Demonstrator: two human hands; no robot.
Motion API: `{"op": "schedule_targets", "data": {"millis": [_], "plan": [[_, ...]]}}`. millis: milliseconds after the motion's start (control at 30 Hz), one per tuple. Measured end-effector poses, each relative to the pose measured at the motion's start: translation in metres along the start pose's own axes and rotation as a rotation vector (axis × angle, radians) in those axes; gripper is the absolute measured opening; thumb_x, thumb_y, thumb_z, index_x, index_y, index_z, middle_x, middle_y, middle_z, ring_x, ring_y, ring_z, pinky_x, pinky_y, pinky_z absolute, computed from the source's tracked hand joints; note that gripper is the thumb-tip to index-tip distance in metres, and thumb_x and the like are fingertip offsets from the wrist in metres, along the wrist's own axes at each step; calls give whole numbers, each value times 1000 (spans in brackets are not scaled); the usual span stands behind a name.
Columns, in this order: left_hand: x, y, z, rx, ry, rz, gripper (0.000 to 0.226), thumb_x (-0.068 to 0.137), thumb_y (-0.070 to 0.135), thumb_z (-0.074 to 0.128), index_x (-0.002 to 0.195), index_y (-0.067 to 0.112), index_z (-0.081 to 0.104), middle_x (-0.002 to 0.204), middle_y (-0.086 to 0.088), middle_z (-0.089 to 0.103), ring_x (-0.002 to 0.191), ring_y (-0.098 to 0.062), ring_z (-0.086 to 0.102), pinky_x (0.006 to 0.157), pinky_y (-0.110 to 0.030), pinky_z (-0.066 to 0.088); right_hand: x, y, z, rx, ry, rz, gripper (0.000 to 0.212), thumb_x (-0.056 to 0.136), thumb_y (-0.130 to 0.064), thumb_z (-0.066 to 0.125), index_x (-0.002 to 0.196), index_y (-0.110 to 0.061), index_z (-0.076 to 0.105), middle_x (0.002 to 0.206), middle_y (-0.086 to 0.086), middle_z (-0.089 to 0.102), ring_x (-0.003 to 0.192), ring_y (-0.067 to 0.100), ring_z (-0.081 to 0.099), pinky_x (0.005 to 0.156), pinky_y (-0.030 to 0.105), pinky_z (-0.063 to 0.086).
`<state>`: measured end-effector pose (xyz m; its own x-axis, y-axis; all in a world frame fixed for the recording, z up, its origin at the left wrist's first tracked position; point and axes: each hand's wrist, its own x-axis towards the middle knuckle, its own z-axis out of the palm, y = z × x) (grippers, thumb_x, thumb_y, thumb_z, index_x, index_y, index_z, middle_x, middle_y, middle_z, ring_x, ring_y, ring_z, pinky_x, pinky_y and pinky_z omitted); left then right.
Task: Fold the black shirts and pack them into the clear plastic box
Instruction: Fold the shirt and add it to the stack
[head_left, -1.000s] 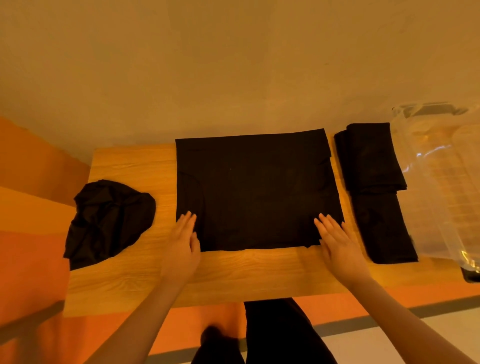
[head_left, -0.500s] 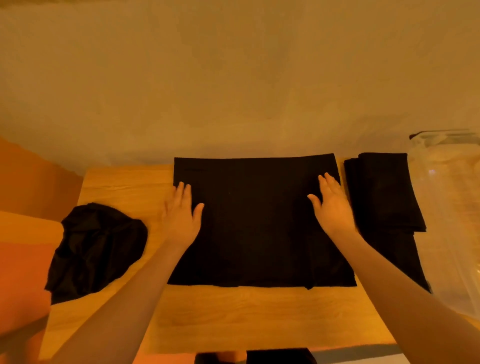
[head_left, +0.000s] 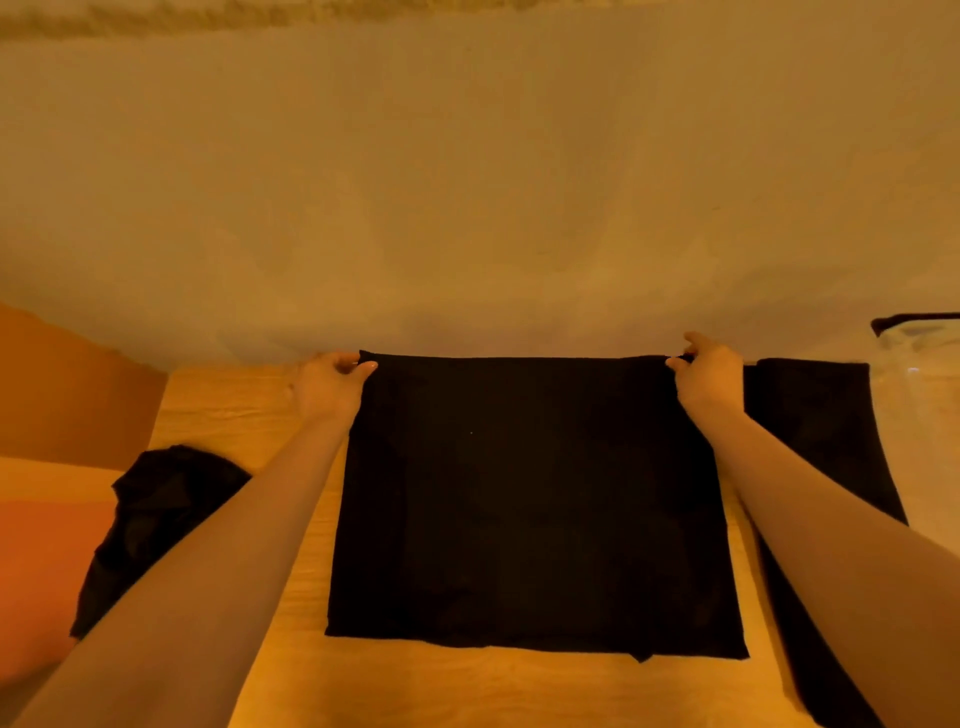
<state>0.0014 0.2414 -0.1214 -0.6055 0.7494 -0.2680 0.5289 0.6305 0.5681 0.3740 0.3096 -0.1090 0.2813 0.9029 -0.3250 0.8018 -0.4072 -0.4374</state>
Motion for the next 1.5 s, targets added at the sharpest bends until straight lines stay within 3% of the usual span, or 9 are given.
{"op": "schedule_targets", "data": {"millis": [267,433,567,767,900,1000,1100,1233,1500], "plan": [[14,8,-2,-157,-11,84,12,93,17,54,97,5,57,100,-8,61,95,-19,54,80,-26,40,7,-6,-2,370,96,36,25,94,-2,47,114,-9,61,95,6,56,83,20,53,74,31,47],[19,12,-2,-267,20,43,6,96,17,49,94,12,46,75,6,48,81,-18,50,55,-18,36,16,-2,-2,445,120,80,15,94,-10,51,101,-13,64,107,10,61,88,24,57,75,34,48],[21,15,1,-206,56,30,5,99,17,41,99,13,42,75,4,45,80,-21,49,60,-28,37,22,0,3,425,160,86,16,95,-8,48,100,-10,63,105,13,60,68,16,52,59,30,44],[21,11,-1,46,102,136,27,99,23,40,114,0,43,92,-10,55,81,-30,56,62,-38,41,17,-10,7,251,205,-34,28,98,-15,43,123,-6,54,120,13,55,102,28,56,78,31,43],[-25,-2,-3,250,162,488,32,95,20,45,121,1,49,122,-18,53,112,-35,50,93,-46,43,-42,-12,17,-6,225,-456,38,92,-12,53,128,1,50,130,21,50,120,36,47,101,40,37],[-104,-26,1,288,-62,858,38,91,26,42,122,9,56,131,-11,54,125,-26,45,106,-41,34,-122,13,34,-158,76,-705,41,87,-18,60,126,-5,55,130,14,55,123,30,49,103,39,36],[-168,-78,13,478,-296,1081,49,90,39,38,133,17,45,142,-4,45,138,-18,26,113,-38,18,-186,57,56,-376,-81,-879,47,96,-40,33,134,-15,45,140,4,46,133,20,36,111,37,29],[-198,-128,17,708,-328,994,68,88,54,32,144,16,22,150,-3,27,145,-19,-3,113,-40,7,-217,107,71,-561,-189,-837,58,98,-49,6,148,-22,19,149,-2,30,145,15,3,113,35,8],[-236,-157,1,773,-425,957,77,83,60,31,143,14,20,148,-7,31,144,-22,-3,112,-42,5,-262,132,69,-667,-213,-791,65,95,-55,4,149,-18,-2,147,1,31,144,16,-2,112,37,5]]}}
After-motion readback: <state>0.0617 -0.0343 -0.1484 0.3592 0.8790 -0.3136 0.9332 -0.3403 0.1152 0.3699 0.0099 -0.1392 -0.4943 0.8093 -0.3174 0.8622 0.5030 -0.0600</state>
